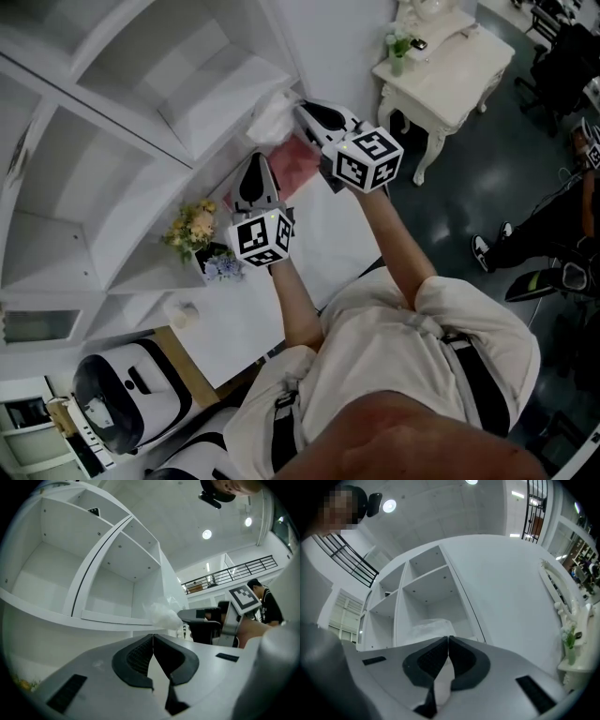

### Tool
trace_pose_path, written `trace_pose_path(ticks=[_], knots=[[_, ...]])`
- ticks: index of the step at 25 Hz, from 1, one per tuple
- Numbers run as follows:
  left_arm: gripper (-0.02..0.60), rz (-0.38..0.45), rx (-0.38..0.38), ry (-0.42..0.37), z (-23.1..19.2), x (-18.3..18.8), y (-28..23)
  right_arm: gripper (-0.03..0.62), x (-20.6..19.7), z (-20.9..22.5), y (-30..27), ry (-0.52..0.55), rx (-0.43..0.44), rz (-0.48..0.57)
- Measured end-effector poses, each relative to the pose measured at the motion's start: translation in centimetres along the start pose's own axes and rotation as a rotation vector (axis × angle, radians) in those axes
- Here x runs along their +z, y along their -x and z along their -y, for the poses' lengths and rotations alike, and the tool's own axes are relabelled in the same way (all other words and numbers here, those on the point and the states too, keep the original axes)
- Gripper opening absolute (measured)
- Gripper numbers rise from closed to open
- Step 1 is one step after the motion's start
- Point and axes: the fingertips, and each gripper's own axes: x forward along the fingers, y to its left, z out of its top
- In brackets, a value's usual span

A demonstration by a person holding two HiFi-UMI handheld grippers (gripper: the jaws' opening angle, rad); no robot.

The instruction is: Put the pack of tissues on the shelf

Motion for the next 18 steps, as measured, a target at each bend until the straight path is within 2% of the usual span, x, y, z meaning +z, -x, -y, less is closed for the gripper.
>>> trace_pose_path(ticks=[4,10,18], knots=[[0.011,0.016,0.014,-0.006,-1.0,0.6,0.0,0.069,2.4,-0.8,-3.9,0.030,0.064,-0.019],[0.011,0.040,0.033,-0.023,-2.4,1.8,0.1,0.069,2.8,-1.6,-9.6,0.051,0.101,-0.144],[0.011,0.070,0.047,-0.026,-4.2,2.7,-0.5,0.071,3.4,-4.2,-16.6,0.215,0.131,-0.319]])
